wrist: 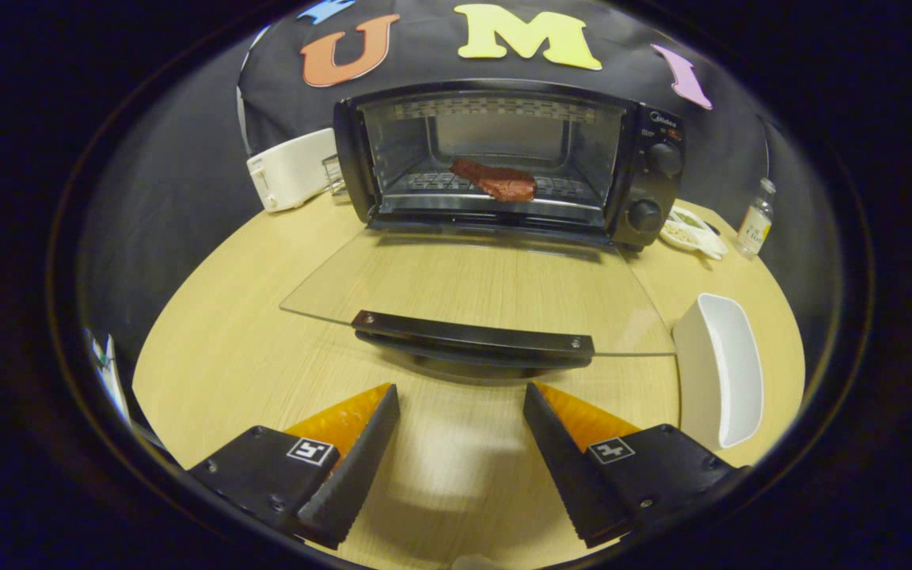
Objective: Open the toaster oven, put the food inside, and close the toaster oven door.
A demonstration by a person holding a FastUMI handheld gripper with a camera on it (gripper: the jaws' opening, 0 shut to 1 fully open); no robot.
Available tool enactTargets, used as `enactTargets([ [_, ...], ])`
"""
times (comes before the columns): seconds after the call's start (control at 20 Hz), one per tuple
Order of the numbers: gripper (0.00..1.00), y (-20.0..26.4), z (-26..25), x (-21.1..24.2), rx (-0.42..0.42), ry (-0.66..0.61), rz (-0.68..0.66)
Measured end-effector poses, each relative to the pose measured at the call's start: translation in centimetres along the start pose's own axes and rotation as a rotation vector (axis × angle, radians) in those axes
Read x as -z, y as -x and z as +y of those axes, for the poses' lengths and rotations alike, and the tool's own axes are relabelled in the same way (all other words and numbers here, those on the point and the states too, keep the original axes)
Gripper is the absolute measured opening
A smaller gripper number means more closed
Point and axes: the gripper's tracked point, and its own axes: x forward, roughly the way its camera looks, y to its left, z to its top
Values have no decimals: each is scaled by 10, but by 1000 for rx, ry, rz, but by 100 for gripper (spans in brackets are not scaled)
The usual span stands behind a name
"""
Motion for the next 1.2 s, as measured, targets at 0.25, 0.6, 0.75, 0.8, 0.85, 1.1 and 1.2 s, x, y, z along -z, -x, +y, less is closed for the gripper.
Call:
enactTargets([
  [0.25, 100, -7, -4, -7, 20, 1, 12],
  [0.6, 100, 8, -10, -22, 13, 20, 2],
  [0.75, 100, 21, -12, -37, 8, 24, -22],
  [0.8, 100, 25, -12, -44, 8, 25, -32],
  [0.85, 100, 28, -12, -49, 7, 25, -40],
  [1.1, 100, 43, -13, -90, -4, 16, -102],
  [1.2, 100, 47, -14, -106, -2, 18, -121],
])
